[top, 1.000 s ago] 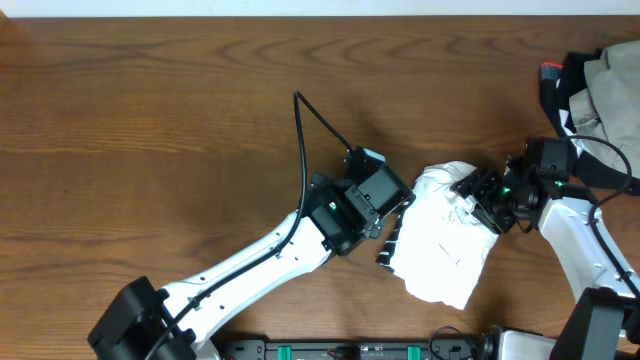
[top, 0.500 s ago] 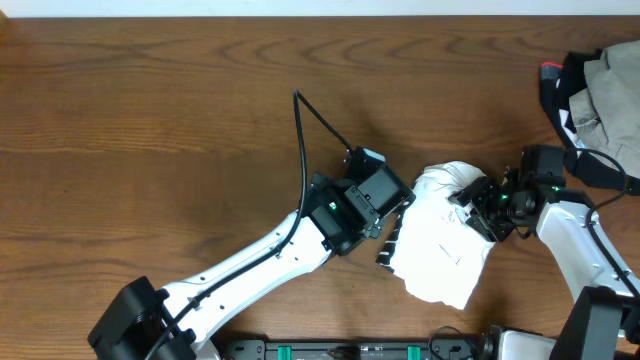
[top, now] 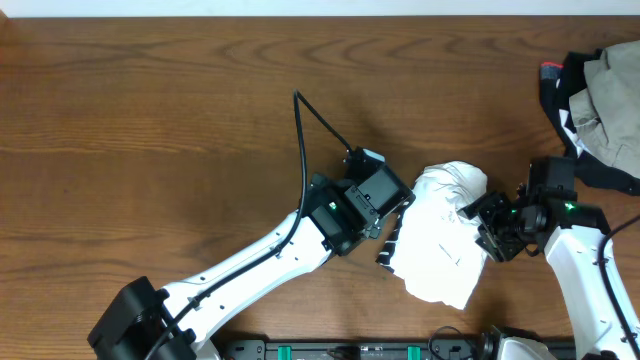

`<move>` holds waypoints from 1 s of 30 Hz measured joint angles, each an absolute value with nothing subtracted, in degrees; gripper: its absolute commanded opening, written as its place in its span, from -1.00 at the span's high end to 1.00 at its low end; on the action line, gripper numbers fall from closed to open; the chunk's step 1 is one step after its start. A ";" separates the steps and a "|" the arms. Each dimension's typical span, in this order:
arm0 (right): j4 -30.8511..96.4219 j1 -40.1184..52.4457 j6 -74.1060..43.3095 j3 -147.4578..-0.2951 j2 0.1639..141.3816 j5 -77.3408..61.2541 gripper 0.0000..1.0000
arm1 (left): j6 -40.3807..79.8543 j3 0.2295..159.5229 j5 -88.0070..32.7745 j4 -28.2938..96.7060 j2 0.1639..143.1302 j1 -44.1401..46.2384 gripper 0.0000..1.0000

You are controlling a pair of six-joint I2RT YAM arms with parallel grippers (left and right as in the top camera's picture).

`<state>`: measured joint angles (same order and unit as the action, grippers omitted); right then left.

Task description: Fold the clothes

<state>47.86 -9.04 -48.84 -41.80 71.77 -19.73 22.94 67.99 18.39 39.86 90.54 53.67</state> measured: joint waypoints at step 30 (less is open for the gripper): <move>24.43 -8.56 -65.36 -32.82 78.13 -21.67 0.03 | 22.94 67.99 18.17 40.27 90.54 53.67 -0.92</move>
<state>24.43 -8.56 -65.36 -32.82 78.13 -21.67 22.94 67.99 18.17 40.27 90.54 53.67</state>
